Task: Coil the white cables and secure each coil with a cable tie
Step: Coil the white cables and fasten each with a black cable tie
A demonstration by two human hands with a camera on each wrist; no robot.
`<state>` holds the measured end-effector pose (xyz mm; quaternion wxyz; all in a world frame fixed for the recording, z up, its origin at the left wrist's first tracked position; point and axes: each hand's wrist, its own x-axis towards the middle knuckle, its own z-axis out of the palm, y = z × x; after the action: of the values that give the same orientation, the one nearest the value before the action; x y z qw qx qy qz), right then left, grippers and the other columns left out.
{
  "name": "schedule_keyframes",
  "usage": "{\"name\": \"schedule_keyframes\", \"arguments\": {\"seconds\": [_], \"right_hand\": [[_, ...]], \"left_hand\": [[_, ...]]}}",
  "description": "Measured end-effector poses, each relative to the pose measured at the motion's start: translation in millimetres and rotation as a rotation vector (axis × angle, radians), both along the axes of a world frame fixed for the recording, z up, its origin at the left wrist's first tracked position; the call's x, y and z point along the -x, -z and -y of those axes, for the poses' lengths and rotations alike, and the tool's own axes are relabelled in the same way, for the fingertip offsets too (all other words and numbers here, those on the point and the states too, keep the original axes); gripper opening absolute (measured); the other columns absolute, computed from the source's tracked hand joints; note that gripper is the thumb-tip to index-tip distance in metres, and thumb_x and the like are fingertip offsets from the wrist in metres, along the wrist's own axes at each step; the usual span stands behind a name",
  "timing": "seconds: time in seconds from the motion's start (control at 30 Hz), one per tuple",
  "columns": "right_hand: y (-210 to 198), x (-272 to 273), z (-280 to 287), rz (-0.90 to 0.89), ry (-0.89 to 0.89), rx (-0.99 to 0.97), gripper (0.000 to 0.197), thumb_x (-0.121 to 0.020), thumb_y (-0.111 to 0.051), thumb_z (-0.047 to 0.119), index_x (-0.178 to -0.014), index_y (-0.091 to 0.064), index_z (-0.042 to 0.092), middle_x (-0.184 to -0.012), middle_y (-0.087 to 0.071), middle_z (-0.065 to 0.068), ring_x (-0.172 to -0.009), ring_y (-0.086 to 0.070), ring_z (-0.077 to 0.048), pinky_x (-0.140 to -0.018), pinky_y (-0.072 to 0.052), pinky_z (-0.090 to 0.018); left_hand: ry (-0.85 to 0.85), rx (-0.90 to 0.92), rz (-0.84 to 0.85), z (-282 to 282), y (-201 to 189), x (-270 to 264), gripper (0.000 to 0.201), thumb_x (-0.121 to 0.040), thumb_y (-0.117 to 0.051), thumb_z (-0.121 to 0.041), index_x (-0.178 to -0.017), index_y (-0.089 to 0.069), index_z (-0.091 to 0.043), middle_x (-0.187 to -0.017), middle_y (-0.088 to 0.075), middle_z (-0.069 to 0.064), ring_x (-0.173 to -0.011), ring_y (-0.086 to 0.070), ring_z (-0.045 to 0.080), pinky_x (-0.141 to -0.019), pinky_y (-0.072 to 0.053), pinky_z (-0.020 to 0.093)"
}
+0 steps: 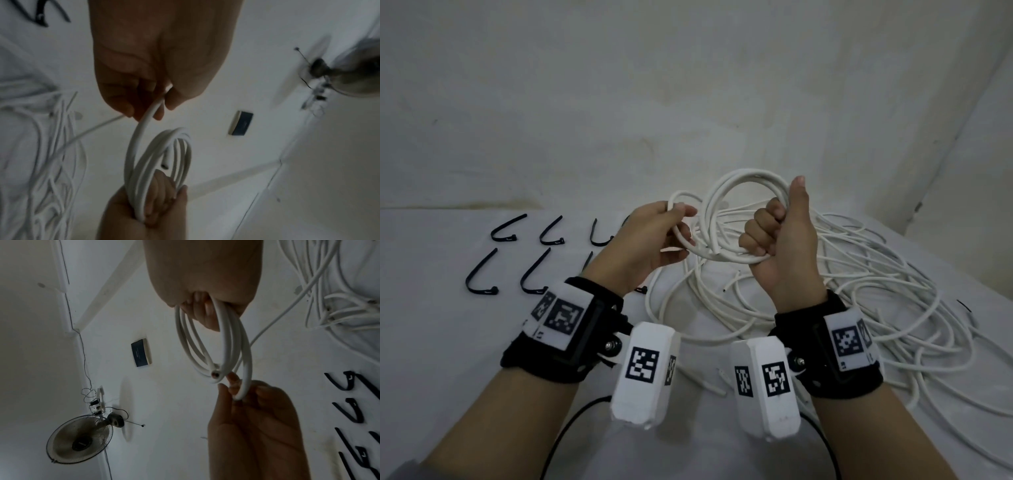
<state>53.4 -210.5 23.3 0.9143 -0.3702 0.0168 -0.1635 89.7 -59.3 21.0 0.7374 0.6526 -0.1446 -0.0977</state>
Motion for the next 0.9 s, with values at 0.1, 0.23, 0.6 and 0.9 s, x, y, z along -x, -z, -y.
{"name": "schedule_keyframes", "arguments": {"seconds": [0.1,0.23,0.6,0.9], "right_hand": [[2,0,-2,-0.001,0.008,0.028,0.053,-0.097,-0.04,0.052,-0.058,-0.027,0.02,-0.042,-0.016,0.006,-0.033,-0.013,-0.007,-0.033,-0.014,-0.018],[4,-2,-3,-0.012,0.012,0.028,0.053,-0.096,-0.041,0.052,-0.057,-0.028,0.019,-0.042,-0.017,0.007,-0.033,-0.014,-0.007,-0.033,-0.014,-0.018],[6,-1,-12,-0.042,-0.056,0.222,0.051,-0.098,-0.039,0.049,-0.059,-0.026,0.02,-0.043,-0.016,0.007,-0.034,-0.012,-0.007,-0.036,-0.011,-0.017],[9,0,-18,-0.032,-0.128,0.351,0.05,-0.098,-0.039,0.048,-0.06,-0.026,0.019,-0.043,-0.016,0.007,-0.035,-0.014,-0.008,-0.034,-0.016,-0.017]], "left_hand": [[-0.043,-0.172,0.163,-4,-5,4,0.022,-0.101,-0.042,-0.017,-0.092,-0.063,-0.018,-0.058,-0.057,-0.005,-0.055,-0.059,0.005,-0.066,-0.054,0.025],[-0.061,-0.245,0.3,-10,-11,9,0.022,-0.099,-0.045,-0.012,-0.1,-0.065,-0.019,-0.067,-0.059,-0.002,-0.059,-0.061,0.005,-0.072,-0.057,0.027],[-0.024,-0.178,0.417,-4,-11,12,0.028,-0.101,-0.04,-0.01,-0.115,-0.062,-0.018,-0.102,-0.067,0.002,-0.079,-0.065,0.011,-0.07,-0.056,0.024],[0.013,-0.254,0.409,-5,-8,8,0.038,-0.102,-0.035,-0.024,-0.107,-0.057,0.007,-0.067,-0.052,0.004,-0.052,-0.056,0.013,-0.056,-0.049,0.027]]}}
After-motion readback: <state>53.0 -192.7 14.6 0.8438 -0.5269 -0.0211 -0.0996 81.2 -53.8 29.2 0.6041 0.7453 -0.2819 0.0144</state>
